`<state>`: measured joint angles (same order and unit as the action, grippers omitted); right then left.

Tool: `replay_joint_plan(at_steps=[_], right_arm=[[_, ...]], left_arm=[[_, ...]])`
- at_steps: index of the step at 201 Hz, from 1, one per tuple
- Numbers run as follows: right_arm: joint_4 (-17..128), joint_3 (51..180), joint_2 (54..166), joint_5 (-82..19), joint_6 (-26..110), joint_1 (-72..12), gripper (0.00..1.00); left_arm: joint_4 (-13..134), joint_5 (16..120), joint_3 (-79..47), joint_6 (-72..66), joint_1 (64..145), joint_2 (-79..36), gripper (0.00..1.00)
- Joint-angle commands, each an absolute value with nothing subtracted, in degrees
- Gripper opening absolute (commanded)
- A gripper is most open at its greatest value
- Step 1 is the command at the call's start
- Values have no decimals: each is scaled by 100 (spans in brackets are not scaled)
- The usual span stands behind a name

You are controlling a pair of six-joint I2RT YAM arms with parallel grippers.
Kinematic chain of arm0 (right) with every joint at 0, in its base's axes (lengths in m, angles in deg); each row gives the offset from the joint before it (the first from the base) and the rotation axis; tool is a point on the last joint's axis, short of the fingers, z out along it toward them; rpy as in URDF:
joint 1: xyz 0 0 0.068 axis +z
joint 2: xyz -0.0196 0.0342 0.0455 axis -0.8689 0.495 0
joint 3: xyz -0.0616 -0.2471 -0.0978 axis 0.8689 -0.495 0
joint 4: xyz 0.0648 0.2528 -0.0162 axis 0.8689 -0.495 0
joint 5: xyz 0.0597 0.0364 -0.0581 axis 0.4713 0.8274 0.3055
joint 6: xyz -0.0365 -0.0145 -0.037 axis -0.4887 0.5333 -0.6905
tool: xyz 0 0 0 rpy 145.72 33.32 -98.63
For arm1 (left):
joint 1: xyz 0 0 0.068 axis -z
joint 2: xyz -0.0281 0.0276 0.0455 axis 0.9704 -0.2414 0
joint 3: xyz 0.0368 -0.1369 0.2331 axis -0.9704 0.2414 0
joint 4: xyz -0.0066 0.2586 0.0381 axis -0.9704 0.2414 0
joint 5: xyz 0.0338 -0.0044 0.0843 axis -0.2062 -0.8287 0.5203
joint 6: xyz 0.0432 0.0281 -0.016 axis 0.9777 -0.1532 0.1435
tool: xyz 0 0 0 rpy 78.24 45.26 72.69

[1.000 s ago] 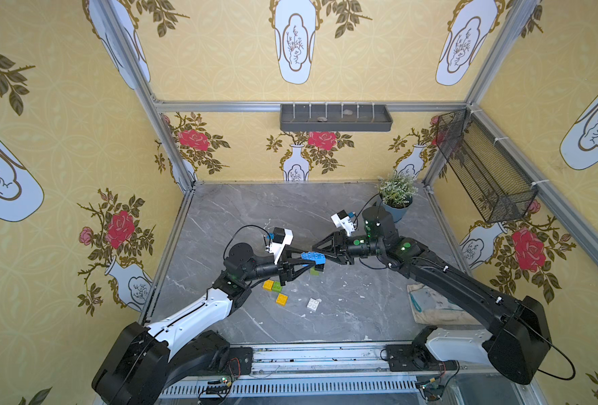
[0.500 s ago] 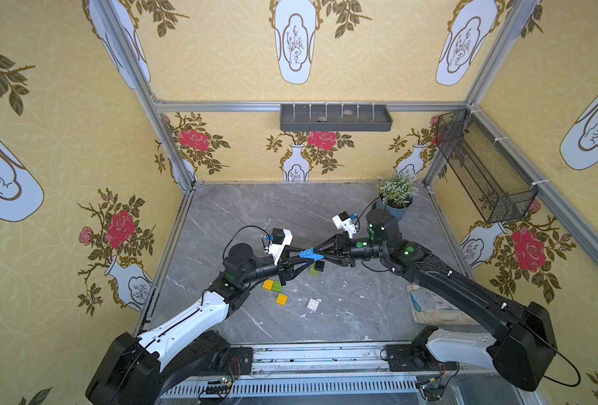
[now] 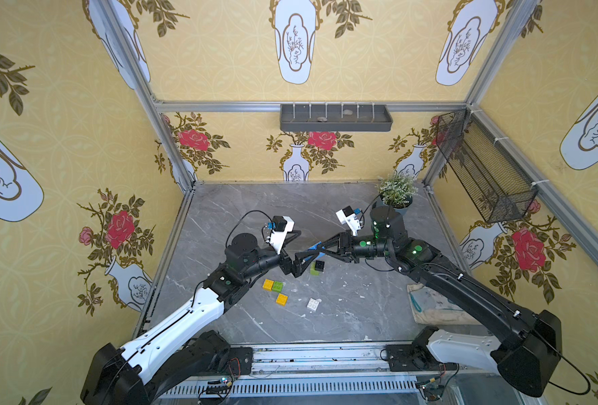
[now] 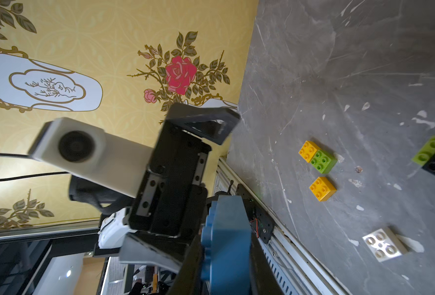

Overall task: Assemble the number 4 with lego
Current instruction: Adjust the lego brick.

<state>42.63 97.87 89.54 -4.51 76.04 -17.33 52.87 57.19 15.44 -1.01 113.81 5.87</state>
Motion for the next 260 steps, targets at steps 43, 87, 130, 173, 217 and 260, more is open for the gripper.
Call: replay_joint_plan(at_steps=[43,87,130,173,217,260], right_arm=[[4525,9514,9007,-717,7029,-1879,7],[5199,9122,8866,-766,7362,-1922,7],[5937,8753,8906,-915,7753,-1791,6],[6275,8646,9013,-865,7847,-1643,7],[6195,8715,9026,-751,7813,-1612,7],[6196,8676,8995,-713,7793,-1595,7]], left_arm=[[10342,6519,-737,2742,11338,49,100],[8868,6627,590,3547,11373,774,99],[8167,6829,763,3694,11741,363,99],[7941,6484,592,3647,11927,89,88],[8199,5946,446,3655,11927,-86,73],[8448,5838,313,3655,11927,-305,48]])
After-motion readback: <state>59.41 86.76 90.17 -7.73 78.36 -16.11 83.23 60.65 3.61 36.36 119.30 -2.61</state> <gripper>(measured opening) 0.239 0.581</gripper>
